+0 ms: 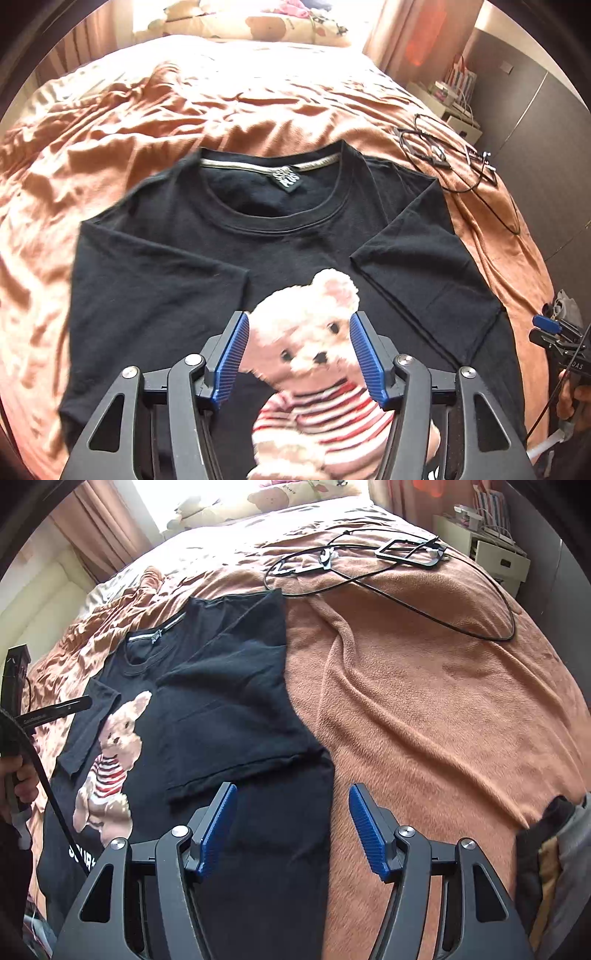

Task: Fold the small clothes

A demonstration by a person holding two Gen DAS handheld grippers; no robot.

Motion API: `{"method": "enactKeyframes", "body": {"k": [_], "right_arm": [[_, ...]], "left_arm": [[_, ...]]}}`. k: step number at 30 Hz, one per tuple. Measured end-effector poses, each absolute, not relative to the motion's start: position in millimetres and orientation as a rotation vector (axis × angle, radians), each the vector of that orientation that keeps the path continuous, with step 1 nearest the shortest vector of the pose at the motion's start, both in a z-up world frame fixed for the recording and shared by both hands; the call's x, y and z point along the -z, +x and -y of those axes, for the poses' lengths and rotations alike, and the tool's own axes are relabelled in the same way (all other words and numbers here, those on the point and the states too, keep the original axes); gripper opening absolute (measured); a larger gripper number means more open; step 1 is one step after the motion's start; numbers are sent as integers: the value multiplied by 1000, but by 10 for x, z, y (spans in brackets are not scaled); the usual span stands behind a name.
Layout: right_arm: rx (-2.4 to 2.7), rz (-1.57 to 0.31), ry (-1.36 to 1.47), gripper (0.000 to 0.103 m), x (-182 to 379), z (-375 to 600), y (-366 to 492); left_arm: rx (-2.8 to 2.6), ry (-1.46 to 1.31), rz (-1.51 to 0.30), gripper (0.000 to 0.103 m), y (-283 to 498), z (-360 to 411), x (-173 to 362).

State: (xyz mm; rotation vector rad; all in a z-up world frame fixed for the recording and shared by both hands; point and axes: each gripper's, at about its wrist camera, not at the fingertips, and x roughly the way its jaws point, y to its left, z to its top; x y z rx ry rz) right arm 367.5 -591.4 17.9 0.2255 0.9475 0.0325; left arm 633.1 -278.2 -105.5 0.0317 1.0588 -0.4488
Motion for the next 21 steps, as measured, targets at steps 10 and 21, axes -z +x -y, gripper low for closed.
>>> {"method": "enactKeyframes", "body": {"k": [10,21], "right_arm": [[28,-899,201,83,-626,5659,3044],[36,-843,177,83,-1012,5380,2277]], "left_arm": [[408,0,-981,95,5733,2047,498],[393,-24,-918,98,4926,1417,138]]}}
